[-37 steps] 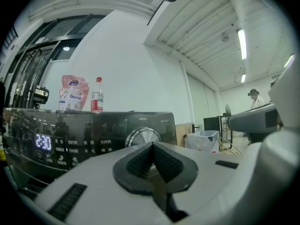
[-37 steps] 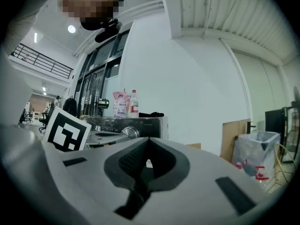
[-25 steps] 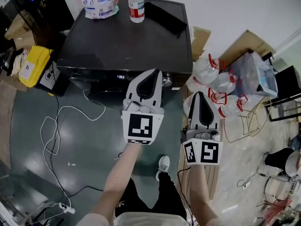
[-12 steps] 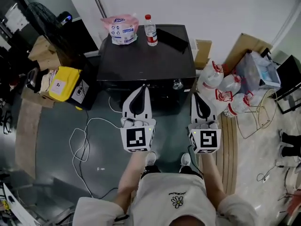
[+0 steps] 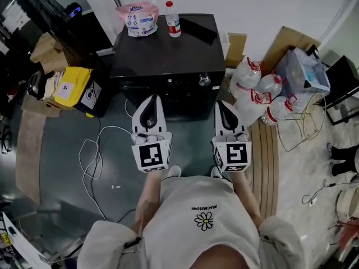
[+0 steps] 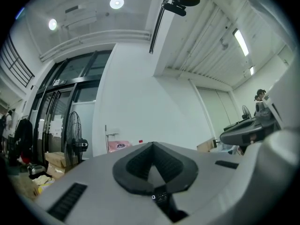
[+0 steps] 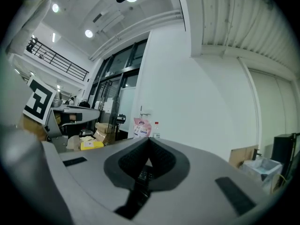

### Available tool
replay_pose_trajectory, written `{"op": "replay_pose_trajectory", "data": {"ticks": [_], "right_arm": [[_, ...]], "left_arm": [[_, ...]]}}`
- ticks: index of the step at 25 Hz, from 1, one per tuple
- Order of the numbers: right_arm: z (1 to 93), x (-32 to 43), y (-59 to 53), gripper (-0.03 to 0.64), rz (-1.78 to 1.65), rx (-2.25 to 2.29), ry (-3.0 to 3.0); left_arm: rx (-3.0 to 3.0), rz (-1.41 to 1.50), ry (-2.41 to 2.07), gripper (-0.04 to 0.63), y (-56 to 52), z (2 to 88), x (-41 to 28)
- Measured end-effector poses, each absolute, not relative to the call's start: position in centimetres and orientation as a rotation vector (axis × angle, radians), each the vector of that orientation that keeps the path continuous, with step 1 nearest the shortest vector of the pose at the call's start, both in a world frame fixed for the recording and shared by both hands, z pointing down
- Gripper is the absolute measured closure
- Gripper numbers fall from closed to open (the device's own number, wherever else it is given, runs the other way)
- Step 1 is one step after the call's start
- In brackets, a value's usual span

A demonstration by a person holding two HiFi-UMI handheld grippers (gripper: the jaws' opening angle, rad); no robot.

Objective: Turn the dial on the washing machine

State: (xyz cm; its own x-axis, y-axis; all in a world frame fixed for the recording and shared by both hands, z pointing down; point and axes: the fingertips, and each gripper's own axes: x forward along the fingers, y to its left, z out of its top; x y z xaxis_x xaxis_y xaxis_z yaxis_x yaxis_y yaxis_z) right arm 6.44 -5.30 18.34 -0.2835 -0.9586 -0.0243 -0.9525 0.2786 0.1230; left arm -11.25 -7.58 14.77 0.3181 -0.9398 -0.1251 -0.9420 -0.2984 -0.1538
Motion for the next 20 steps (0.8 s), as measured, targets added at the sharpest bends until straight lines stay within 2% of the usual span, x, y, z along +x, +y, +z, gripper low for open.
{"op": "replay_pose_trajectory", "data": {"ticks": [20], "right_arm": [[19.3,7.5,-5.2,0.615,-0.125,1.833,-2.483]], "left_arm": [[-2.384,0.018,1.714,0.597,-7.1,15.0,-9.6]]}}
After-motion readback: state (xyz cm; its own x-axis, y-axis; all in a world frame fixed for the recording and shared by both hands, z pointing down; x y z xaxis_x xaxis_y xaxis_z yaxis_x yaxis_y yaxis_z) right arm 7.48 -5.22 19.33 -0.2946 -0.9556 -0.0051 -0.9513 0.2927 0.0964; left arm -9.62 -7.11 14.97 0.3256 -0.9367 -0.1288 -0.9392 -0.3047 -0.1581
